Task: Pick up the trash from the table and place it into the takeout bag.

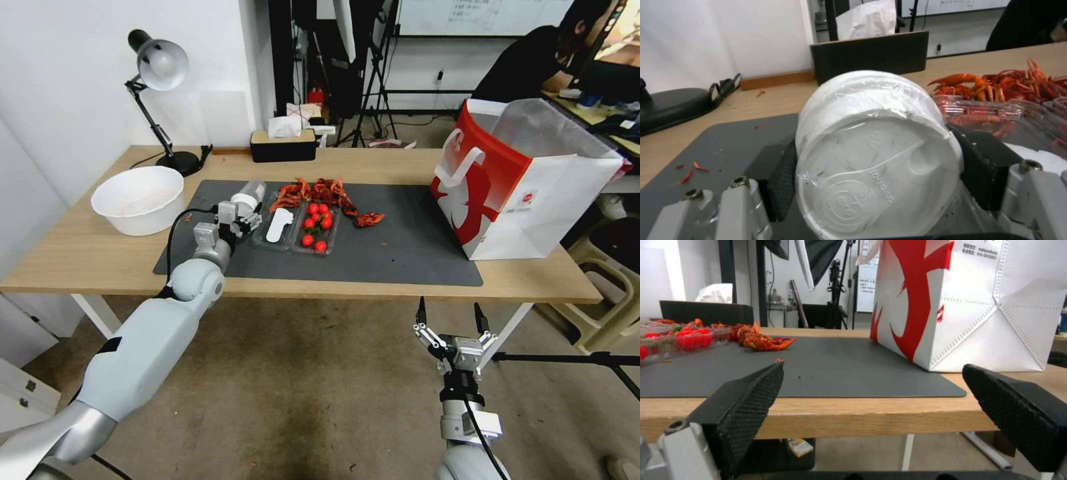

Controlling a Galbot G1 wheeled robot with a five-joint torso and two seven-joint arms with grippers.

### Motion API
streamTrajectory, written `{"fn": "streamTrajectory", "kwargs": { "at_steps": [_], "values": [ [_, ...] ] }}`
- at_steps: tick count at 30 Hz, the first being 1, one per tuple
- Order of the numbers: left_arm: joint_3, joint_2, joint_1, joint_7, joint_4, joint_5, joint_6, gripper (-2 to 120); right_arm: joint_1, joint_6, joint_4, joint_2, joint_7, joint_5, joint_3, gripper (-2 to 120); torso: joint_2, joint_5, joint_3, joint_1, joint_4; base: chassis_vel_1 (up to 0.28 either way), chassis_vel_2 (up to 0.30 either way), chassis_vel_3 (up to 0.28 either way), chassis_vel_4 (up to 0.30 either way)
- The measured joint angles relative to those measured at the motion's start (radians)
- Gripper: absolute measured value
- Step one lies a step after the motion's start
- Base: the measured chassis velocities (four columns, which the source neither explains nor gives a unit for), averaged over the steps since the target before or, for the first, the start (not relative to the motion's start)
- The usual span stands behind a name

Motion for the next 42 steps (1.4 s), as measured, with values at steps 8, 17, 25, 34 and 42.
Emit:
{"fn": "streamTrajectory", "kwargs": {
  "at_steps": [8, 17, 25, 34, 42],
  "values": [
    [0.056, 0.013, -0.079, 0.046, -0.009, 0.019, -0.062, 72, 0.0, 0.002, -0.001, 0.005, 0.001, 0.0, 0.001, 100, 0.0, 0.0001, 0.0, 0.0, 0.0003, 0.0, 0.0, 0.0, 0.0],
    [0.244, -0.012, -0.292, 0.053, -0.021, -0.027, -0.071, 71, -0.004, 0.003, -0.002, 0.014, 0.004, -0.001, 0.011, 100, 0.0, 0.0003, 0.0, 0.0, 0.0002, 0.0, 0.0, 0.0, 0.0],
    [0.41, -0.109, -0.479, 0.048, -0.003, -0.097, -0.047, 71, -0.006, 0.003, -0.002, 0.03, 0.005, -0.003, 0.014, 100, 0.0, 0.0003, 0.0, 0.0, -0.0001, 0.0, 0.0, 0.0, 0.0],
    [0.538, -0.262, -0.664, 0.045, 0.073, -0.209, -0.03, 71, -0.008, 0.005, -0.001, 0.053, 0.006, -0.013, 0.015, 100, 0.0, 0.0003, 0.0, 0.0, 0.0, 0.0, 0.0, 0.0, 0.0],
    [0.597, -0.381, -0.734, 0.044, 0.104, -0.273, -0.02, 71, -0.007, 0.005, 0.0, 0.062, 0.009, -0.02, 0.015, 100, 0.0, 0.0002, 0.0, 0.0, 0.0001, 0.0, 0.0, 0.0, 0.0]
  ]
}}
